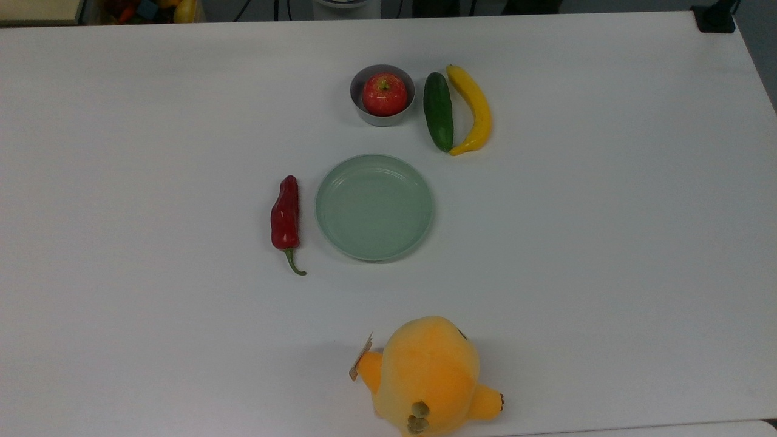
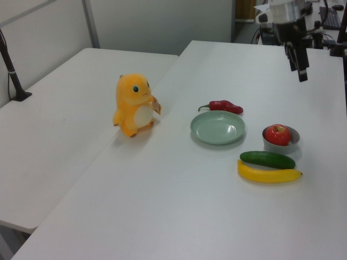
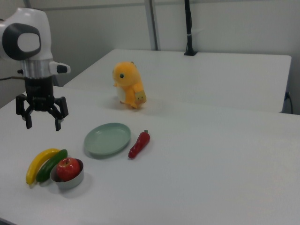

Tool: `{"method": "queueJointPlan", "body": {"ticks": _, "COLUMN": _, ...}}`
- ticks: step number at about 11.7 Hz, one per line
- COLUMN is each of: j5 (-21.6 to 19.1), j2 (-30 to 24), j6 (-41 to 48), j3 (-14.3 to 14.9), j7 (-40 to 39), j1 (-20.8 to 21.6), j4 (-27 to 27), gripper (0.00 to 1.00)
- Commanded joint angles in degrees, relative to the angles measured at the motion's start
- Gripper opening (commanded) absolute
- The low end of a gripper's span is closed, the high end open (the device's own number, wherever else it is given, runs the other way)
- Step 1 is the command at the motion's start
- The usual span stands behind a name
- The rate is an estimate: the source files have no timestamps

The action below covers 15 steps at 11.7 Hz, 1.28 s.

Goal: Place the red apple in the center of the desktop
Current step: 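Move the gripper down over the red apple in the grey bowl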

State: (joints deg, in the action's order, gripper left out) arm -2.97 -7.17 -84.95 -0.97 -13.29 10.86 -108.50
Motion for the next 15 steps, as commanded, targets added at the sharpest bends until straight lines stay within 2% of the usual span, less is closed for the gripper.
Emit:
{"method": "queueJointPlan", "body": {"ticks": 1, "j5": 0.68, "j2": -2.06, "j6": -6.78, "j3": -1.57, "j7": -1.47, "j1": 0.39, "j4": -8.55, "gripper": 1.00}}
{"method": "queueJointPlan", "body": {"ticks": 6, "j5": 0.68, "j2": -2.15, "j6": -18.47, "j3": -3.87, "j7": -1.12, "j1": 0.30, "j4": -18.92, "gripper": 1.00}}
{"method": "queueJointPlan", "body": {"ticks": 10, "j5": 0.68, "j2": -2.94, "j6": -30.15, "j3": -3.87, "j7": -0.95, "j1": -0.14, "j4": -25.42, "gripper": 1.00}}
{"method": "queueJointPlan", "body": {"ticks": 15, "j5": 0.86, "j2": -2.50, "j6": -41.68, "j3": -3.87, "j7": -0.95, "j1": -0.49, "j4": -29.04, "gripper": 1.00}}
